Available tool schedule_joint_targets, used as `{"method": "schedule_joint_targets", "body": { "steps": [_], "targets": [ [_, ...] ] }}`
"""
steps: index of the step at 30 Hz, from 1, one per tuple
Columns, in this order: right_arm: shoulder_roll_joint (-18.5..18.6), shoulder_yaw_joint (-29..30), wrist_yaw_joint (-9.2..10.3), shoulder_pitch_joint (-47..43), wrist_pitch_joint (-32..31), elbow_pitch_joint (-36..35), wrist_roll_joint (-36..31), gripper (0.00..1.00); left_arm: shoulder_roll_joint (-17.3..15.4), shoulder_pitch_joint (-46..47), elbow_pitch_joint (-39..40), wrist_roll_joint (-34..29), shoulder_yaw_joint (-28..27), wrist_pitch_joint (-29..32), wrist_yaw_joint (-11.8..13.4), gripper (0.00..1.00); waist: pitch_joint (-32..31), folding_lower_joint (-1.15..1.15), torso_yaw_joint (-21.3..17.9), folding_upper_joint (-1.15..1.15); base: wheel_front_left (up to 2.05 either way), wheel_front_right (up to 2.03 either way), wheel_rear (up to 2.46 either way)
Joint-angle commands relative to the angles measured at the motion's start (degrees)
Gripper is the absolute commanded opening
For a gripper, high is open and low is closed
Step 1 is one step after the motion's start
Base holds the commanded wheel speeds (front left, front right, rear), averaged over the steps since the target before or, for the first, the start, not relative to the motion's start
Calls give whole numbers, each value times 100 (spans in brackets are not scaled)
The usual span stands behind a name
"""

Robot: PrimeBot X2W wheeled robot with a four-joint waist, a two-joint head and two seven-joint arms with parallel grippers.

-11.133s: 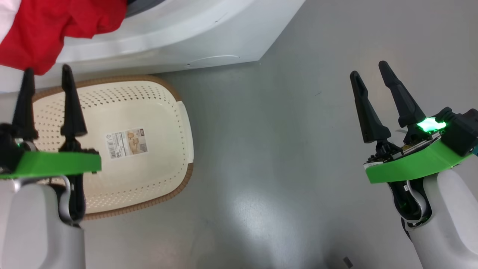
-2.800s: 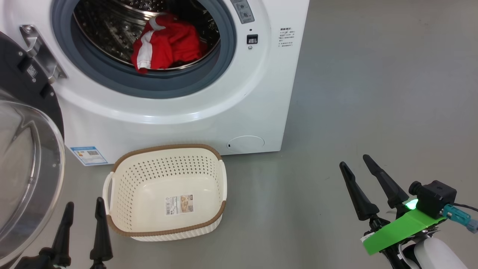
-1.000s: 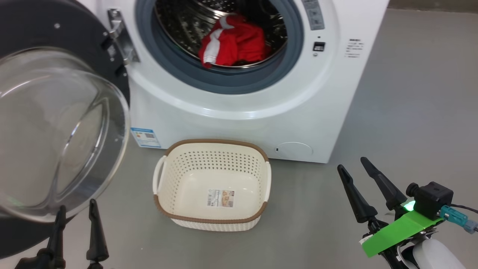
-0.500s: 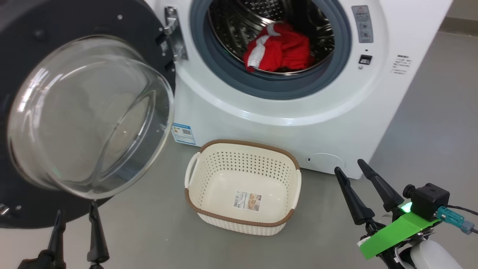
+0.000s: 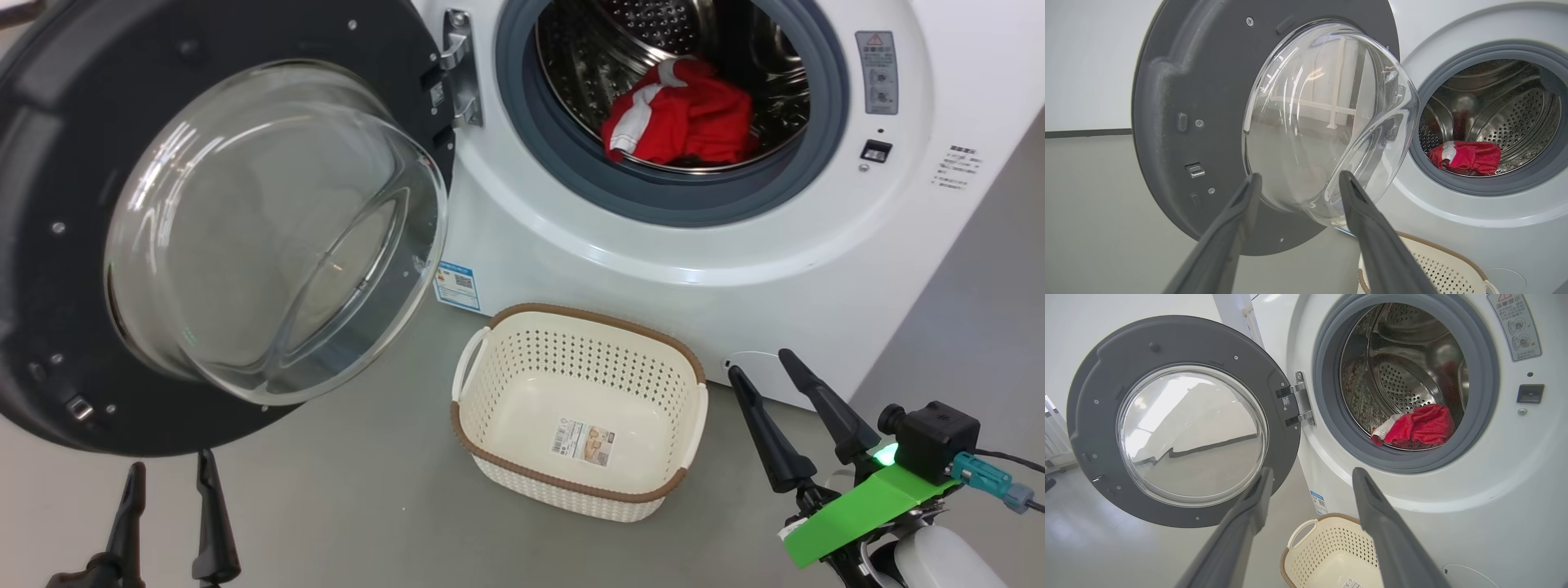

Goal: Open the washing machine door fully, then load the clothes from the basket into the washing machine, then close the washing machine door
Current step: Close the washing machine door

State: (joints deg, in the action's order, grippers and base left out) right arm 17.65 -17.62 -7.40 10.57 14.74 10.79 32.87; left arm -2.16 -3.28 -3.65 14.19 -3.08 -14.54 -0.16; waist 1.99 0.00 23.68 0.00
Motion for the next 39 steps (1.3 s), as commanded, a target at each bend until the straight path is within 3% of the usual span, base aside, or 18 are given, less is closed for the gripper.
{"method": "schedule_joint_targets", "body": {
  "steps": [1,35,36,37,39],
  "targets": [
    [24,-100,-9,1,26,-129,60,100,-72,77,166,-38,-164,-46,63,100,-9,0,66,0,0,0,0],
    [5,-238,-9,-51,26,-89,104,100,-72,26,221,-232,-316,-46,-29,100,-126,0,166,0,0,0,0],
    [3,-236,-9,-54,26,-89,104,100,-72,28,224,-238,-329,-46,-42,80,-127,0,167,0,0,0,0],
    [2,-231,-9,-59,26,-89,105,100,-72,33,230,-237,-345,-46,-57,46,-127,0,172,0,0,0,0],
    [2,-222,-9,-70,26,-92,106,100,-77,62,253,-226,-394,-46,-98,0,-126,0,186,0,0,0,0]
  ]
}}
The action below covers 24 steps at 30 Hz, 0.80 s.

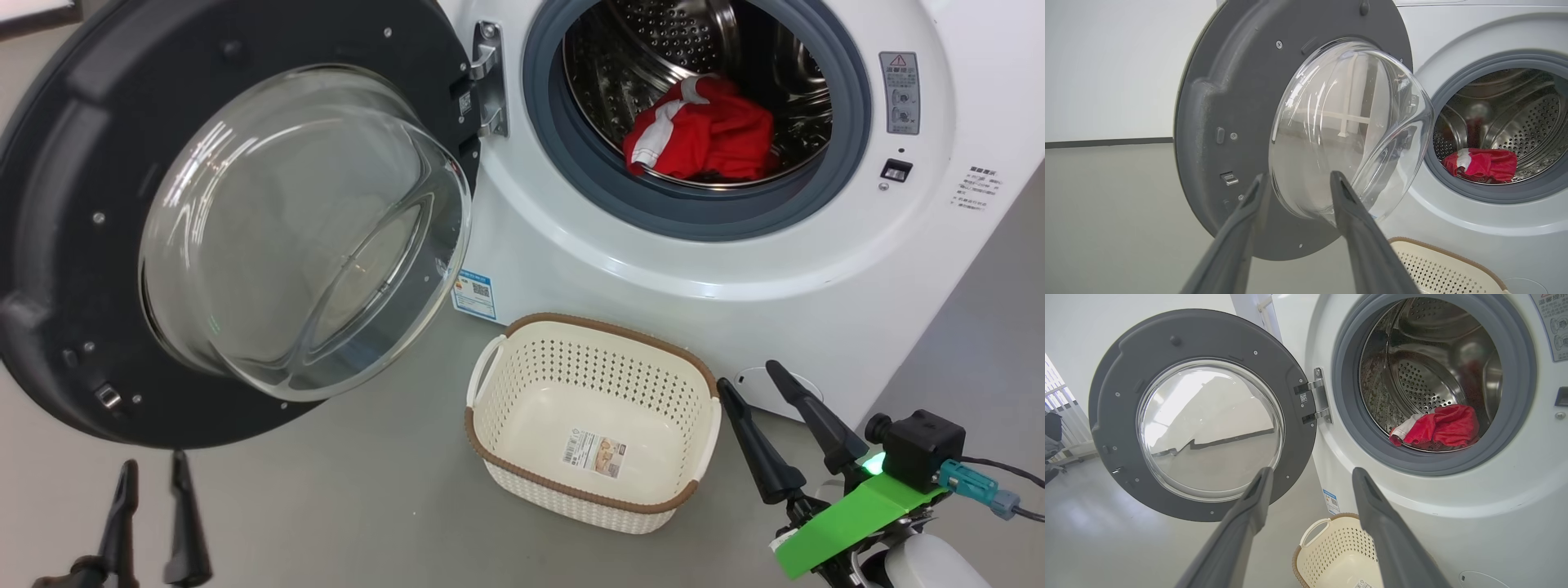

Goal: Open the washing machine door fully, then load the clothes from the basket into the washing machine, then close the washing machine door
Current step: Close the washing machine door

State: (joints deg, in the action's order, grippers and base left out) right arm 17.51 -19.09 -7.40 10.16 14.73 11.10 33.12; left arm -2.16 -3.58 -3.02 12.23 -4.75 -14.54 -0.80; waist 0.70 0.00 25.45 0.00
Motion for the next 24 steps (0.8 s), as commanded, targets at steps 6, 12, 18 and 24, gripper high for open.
{"method": "schedule_joint_targets", "body": {
  "steps": [6,12,18,24],
  "targets": [
    [35,-32,-9,-42,27,-141,70,100,-332,294,389,-95,-339,-46,-224,0,33,0,62,0,0,0,0],
    [19,-7,-9,-52,27,-145,67,100,-736,620,743,-95,-432,10,-348,0,56,0,92,0,0,0,0],
    [1,28,-9,-84,27,-153,62,100,-1193,1185,1299,381,-677,535,-480,0,103,0,99,0,0,0,0],
    [2,-1,-9,-34,27,-148,69,100,-1449,1950,1451,1401,-1257,1318,-454,0,185,0,58,0,0,0,0]
  ]
}}
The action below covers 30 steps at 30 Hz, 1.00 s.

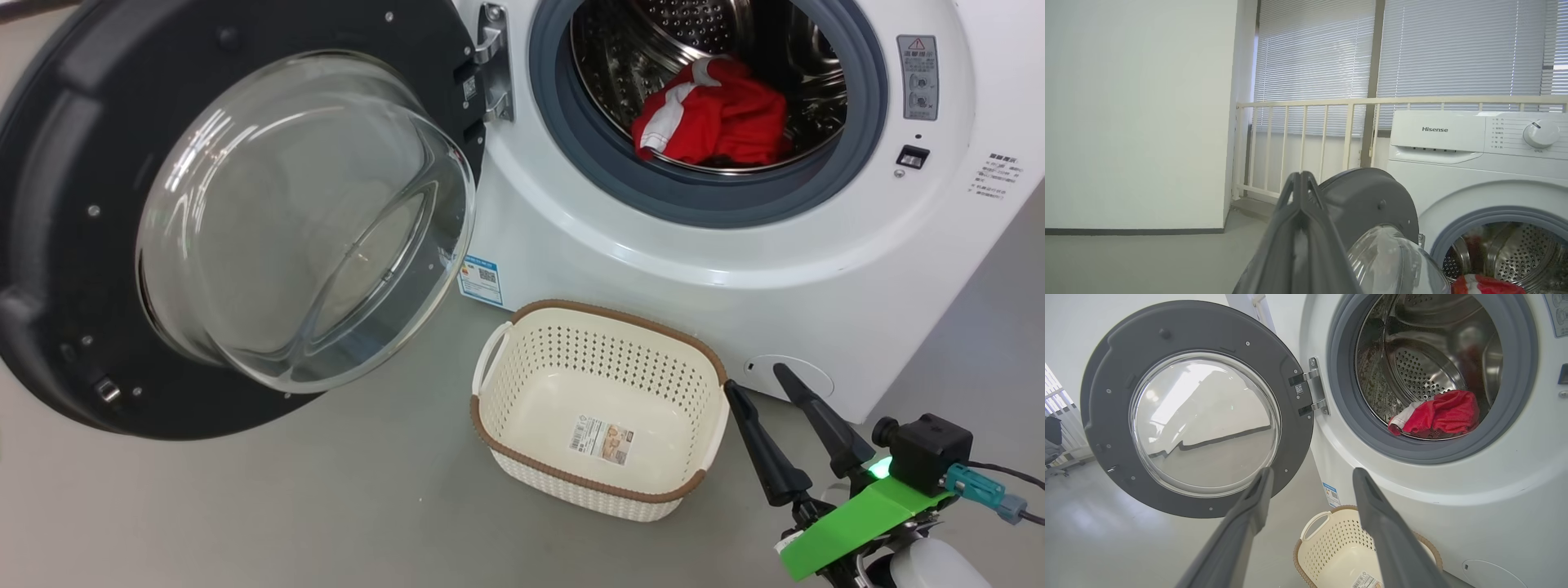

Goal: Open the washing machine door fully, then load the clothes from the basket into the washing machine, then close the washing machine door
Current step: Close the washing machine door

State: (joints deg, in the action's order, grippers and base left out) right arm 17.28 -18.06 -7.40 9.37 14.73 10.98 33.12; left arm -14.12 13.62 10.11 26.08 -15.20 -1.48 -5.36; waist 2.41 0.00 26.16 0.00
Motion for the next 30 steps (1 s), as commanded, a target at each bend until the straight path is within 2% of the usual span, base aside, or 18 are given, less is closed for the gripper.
{"method": "schedule_joint_targets", "body": {
  "steps": [1,8,14,17,22,30],
  "targets": [
    [30,-103,-9,55,27,-139,71,100,-297,372,63,245,-327,146,1,0,31,0,-23,0,0,0,0],
    [54,-98,-9,95,27,-140,80,100,-602,1372,-977,1873,-1032,1282,169,0,112,0,-103,0,0,0,0],
    [85,-108,-9,116,27,-133,72,100,-954,2136,-2166,2717,-1406,2078,474,0,160,0,-238,0,0,0,0],
    [110,-102,-9,132,27,-134,71,100,-1071,2459,-2725,2973,-1617,2211,665,0,201,0,-344,0,0,0,0],
    [127,-54,-9,206,27,-165,68,100,-1260,2825,-3637,3334,-1766,2767,1071,0,306,0,-575,0,0,0,0],
    [141,-15,-9,251,27,-187,58,100,-1561,3022,-4393,3512,-1934,3085,1324,0,418,0,-850,0,0,0,0]
  ]
}}
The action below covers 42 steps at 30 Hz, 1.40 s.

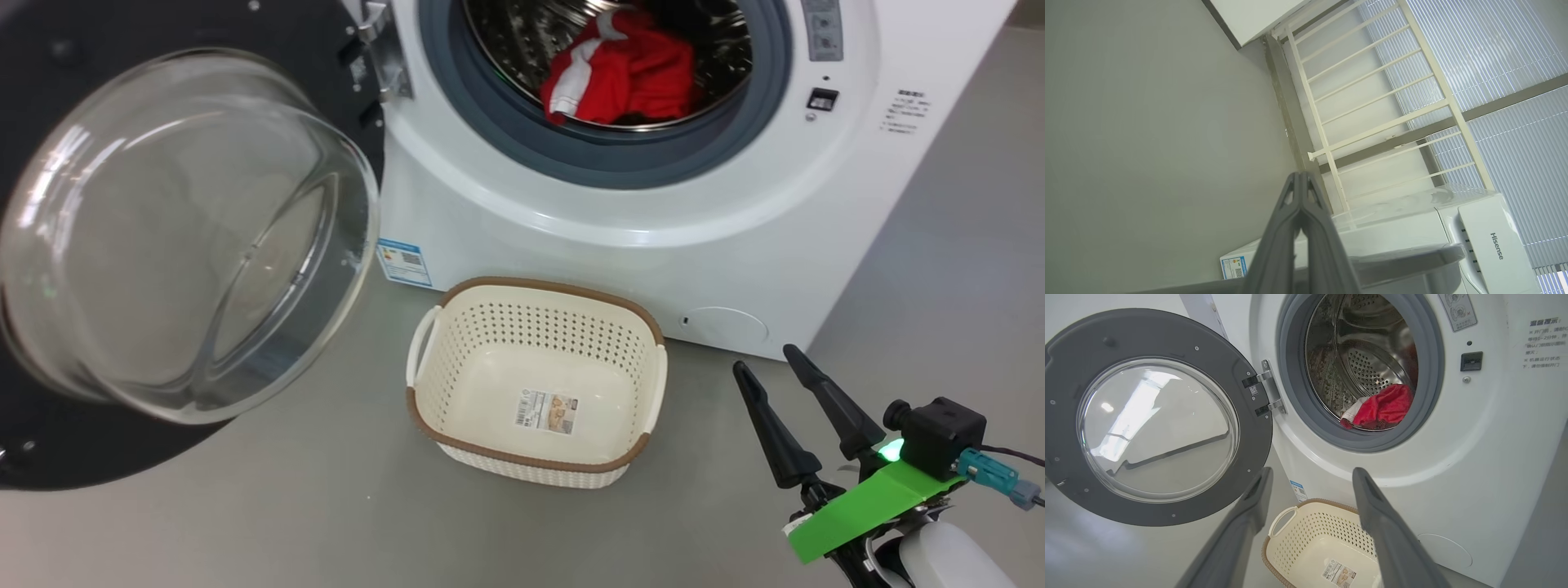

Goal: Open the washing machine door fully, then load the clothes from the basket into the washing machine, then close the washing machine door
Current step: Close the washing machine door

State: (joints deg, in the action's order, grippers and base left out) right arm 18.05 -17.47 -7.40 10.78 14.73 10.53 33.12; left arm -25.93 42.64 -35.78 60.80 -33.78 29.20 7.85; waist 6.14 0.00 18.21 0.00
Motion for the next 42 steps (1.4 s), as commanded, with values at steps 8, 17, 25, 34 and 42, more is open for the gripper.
{"method": "schedule_joint_targets", "body": {
  "steps": [8,17,25,34,42],
  "targets": [
    [63,-43,-9,155,27,-157,44,100,-550,206,-307,80,-141,119,177,0,113,0,-211,0,0,0,0],
    [56,1,-9,116,27,-146,28,100,-546,98,-438,91,101,587,46,0,59,0,-210,0,0,0,0],
    [6,-11,-9,49,27,-128,21,100,-516,-162,-211,262,365,1530,-118,0,-100,0,-149,0,0,0,0],
    [-48,-38,-9,-31,27,-97,26,100,-342,-656,572,569,591,2678,-78,0,-265,0,-96,0,0,0,0],
    [-76,-72,-9,-93,27,-78,39,100,-115,-1106,1479,842,711,3430,136,0,-393,0,-108,0,0,0,0]
  ]
}}
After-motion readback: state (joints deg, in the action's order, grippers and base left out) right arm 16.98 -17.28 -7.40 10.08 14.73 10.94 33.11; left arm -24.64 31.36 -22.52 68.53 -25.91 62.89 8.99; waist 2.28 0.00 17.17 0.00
